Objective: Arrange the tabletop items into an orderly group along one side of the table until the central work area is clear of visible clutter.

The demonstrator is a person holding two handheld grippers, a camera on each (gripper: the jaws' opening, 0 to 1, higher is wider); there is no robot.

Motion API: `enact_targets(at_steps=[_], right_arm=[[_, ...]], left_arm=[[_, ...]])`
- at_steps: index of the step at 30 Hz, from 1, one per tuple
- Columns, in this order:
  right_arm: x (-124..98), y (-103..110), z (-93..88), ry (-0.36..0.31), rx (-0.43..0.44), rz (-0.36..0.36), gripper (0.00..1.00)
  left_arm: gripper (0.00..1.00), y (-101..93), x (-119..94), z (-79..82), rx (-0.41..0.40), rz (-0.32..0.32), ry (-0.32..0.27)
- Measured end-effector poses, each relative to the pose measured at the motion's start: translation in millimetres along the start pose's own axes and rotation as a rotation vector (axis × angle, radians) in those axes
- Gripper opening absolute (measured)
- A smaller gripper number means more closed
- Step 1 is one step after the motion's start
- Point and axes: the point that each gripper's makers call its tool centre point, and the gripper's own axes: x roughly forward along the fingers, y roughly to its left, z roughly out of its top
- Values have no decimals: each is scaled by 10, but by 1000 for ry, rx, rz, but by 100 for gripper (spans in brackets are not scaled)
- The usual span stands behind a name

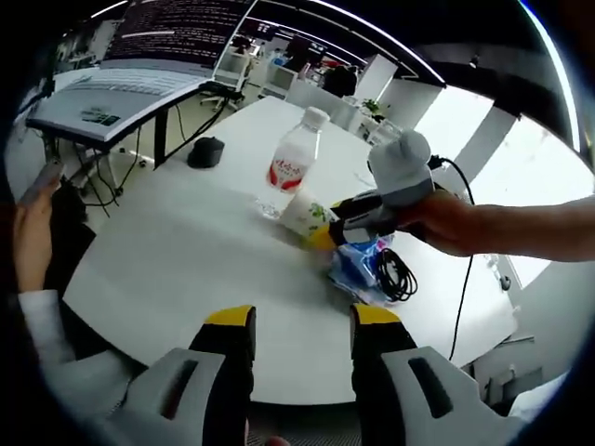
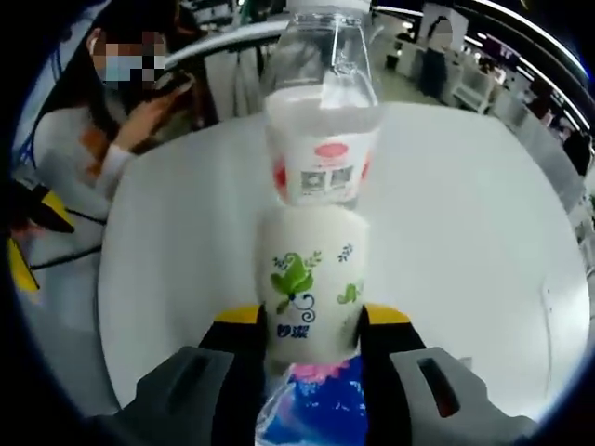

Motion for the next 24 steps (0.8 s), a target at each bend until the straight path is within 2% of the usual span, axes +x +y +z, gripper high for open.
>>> enact_targets(at_steps=[13, 24], right_arm=[[-172, 61, -32, -66, 23, -19, 38], [-415, 197, -60, -118, -20, -37, 38]], left_arm=[[38, -95, 37, -49, 13, -24, 18], [38, -158, 4, -33, 38, -44, 25]])
